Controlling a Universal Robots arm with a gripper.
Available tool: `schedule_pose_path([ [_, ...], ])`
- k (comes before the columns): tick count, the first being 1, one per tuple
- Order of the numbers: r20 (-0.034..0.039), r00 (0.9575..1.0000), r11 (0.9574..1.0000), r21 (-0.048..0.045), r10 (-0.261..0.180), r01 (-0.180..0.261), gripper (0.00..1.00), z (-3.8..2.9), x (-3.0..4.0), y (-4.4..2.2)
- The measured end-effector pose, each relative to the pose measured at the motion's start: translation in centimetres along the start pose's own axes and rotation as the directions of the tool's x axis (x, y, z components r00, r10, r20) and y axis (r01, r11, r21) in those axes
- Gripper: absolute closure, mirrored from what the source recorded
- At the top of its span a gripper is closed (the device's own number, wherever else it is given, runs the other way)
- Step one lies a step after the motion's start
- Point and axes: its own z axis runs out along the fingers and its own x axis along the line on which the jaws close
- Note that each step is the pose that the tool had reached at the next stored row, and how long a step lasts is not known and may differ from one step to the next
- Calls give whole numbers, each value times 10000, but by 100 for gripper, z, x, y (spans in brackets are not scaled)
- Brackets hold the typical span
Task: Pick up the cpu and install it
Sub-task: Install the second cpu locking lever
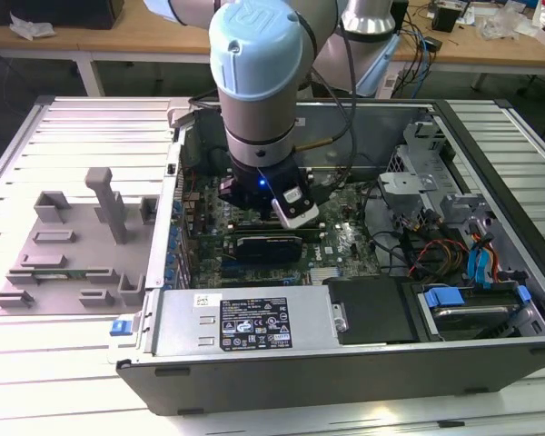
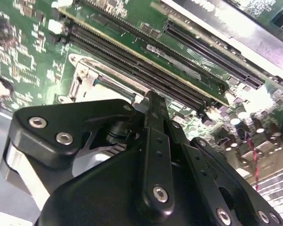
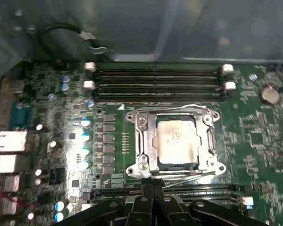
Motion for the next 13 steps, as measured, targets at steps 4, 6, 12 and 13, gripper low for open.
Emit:
schedule_pose_path([
  [4, 15, 10000, 10000, 5, 62, -62, 89, -2, 40, -9],
  [6, 15, 10000, 10000, 5, 63, -63, 89, 7, 74, -14],
  [12, 73, 10000, 10000, -32, 51, -51, 89, 90, 156, -37],
  [13, 103, 9999, 9999, -91, 49, -48, 89, 96, 173, -41],
])
